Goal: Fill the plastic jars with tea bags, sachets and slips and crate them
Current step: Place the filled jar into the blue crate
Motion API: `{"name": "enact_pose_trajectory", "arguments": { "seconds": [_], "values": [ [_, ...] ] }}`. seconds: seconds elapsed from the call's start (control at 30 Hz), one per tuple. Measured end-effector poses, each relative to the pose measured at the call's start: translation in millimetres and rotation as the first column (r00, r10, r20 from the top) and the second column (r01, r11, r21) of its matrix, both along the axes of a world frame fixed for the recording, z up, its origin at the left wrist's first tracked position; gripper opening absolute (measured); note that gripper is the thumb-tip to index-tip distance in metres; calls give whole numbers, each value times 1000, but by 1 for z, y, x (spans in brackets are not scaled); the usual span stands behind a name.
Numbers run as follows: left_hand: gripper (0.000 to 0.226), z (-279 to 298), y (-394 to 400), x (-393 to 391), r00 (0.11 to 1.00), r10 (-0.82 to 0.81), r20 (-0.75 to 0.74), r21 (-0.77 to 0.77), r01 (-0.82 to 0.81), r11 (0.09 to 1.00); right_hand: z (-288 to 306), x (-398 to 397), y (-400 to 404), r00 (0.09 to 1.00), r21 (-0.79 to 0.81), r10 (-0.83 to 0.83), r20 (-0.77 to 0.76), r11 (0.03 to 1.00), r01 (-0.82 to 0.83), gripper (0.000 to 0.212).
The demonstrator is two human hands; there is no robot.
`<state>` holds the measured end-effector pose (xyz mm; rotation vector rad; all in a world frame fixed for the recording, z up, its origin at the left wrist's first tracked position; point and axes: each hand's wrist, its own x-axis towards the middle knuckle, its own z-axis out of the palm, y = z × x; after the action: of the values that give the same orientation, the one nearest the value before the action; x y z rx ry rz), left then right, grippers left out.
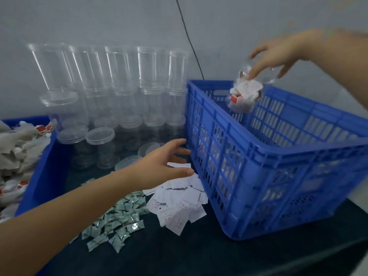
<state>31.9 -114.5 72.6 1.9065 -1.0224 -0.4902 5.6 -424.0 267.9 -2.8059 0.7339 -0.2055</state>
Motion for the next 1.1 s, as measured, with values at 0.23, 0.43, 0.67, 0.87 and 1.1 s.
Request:
{"name": "enact_pose_trajectory", "arguments": {
  "seconds": [0.23, 0.43, 0.67, 0.87, 1.1],
  "values": [
    [85, -7, -15, 4, 1000, -30, -1, 10, 30, 999, -82, 12, -37, 929, -179, -46, -368, 984, -22, 88],
    [82, -11, -24, 14, 998, -56, 31, 54, 54, 997, -135, 14, -53, 809, -20, 19, -588, 999, -38, 91],
    [67, -16, -36, 17, 997, -69, 31, 64, 67, 996, -165, 16, -41, 553, 104, 165, -817, 985, -139, 60],
    [71, -17, -36, 15, 994, -97, 59, 58, 93, 994, -166, 16, -34, 462, 33, 117, -879, 982, -185, 36],
    [60, -17, -27, 15, 995, -98, 37, 92, 94, 991, -154, 18, -30, 437, 1, 104, -893, 973, -229, 32]
  ]
}}
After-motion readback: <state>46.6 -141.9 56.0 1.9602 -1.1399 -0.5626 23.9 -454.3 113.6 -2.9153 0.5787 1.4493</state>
